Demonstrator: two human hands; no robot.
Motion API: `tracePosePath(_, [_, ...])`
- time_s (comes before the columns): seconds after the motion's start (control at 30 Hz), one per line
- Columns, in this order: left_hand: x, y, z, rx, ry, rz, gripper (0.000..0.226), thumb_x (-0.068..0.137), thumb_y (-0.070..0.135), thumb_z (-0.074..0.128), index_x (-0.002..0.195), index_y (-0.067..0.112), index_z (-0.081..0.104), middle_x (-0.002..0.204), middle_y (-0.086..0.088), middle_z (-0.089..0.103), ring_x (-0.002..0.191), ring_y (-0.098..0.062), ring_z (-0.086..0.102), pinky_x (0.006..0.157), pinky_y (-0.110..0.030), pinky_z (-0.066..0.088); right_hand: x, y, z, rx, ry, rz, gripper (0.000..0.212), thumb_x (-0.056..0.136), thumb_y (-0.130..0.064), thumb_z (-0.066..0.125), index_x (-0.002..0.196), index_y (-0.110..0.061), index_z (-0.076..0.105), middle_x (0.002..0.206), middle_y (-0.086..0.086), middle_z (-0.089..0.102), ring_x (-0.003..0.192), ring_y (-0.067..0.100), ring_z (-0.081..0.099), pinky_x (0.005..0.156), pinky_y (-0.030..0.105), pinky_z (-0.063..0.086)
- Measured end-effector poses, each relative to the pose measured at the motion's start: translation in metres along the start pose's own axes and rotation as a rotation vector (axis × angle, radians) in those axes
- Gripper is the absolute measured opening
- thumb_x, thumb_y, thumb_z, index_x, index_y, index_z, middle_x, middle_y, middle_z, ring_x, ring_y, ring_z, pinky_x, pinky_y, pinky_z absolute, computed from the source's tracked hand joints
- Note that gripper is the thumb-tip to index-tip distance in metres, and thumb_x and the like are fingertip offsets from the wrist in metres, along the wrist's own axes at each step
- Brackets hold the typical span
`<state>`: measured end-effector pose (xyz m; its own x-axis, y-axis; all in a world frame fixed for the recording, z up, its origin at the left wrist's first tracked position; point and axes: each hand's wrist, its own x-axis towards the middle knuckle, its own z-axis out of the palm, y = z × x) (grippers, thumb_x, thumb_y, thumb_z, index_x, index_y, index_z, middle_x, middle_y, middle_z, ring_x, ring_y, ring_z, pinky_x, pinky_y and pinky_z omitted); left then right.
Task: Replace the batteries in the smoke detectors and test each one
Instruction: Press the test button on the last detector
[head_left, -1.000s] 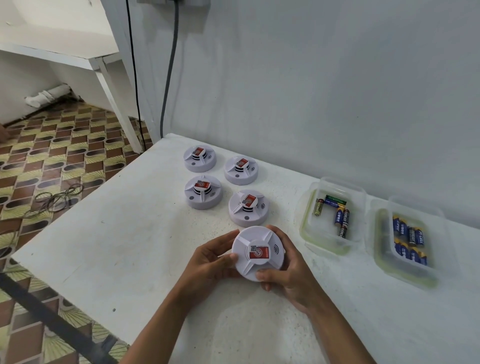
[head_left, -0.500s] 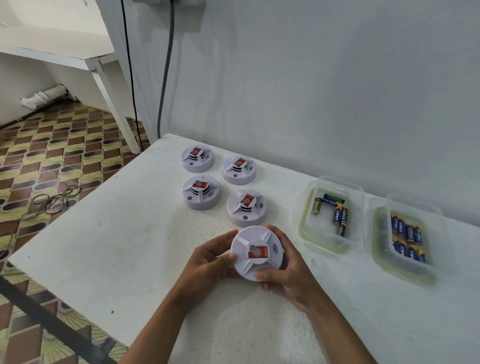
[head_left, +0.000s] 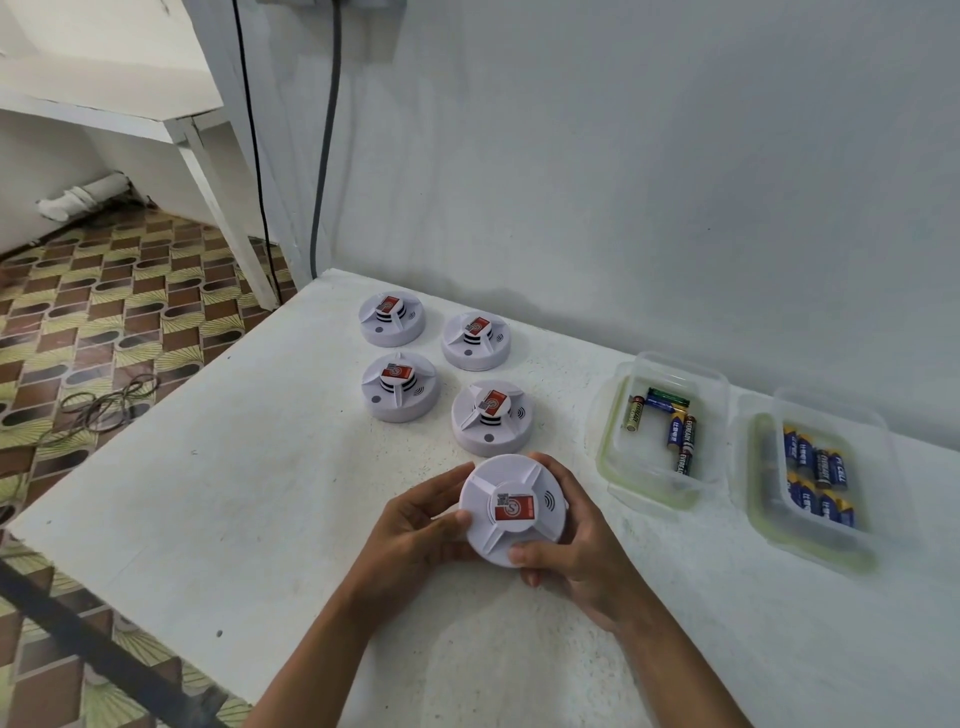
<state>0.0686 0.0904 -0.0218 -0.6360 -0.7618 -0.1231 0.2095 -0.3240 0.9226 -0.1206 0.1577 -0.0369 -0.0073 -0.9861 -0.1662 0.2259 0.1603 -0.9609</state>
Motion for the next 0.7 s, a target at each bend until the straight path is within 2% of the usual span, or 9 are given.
tracePosePath(0.13, [0.0005, -0.0015, -0.0014, -0.007, 0.001, 0.000, 0.056, 0.075, 0.033, 0.080, 0.127, 0.020, 0.063, 0.130, -0.017, 0.061, 0.115, -0.041, 0.059, 0.087, -0.053, 0.054, 0.0002, 0.0011, -0.0001, 0.003, 0.006, -0.002, 0.083, 0.064, -0.004, 0.079, 0.133, -0.038, 0.047, 0.120, 0.006, 0.056, 0.085, 0.022, 0.060, 0.057, 0.032, 0.052])
tracePosePath(0.7, [0.0008, -0.0025, -0.0016, -0.002, 0.002, 0.003, 0.054, 0.076, 0.033, 0.079, 0.126, 0.022, 0.063, 0.130, -0.015, 0.061, 0.116, -0.039, 0.059, 0.087, -0.050, 0.055, 0.0018, 0.0035, -0.0018, 0.000, -0.005, -0.015, 0.082, 0.065, -0.003, 0.079, 0.132, -0.040, 0.048, 0.120, 0.007, 0.057, 0.087, 0.024, 0.059, 0.058, 0.034, 0.052])
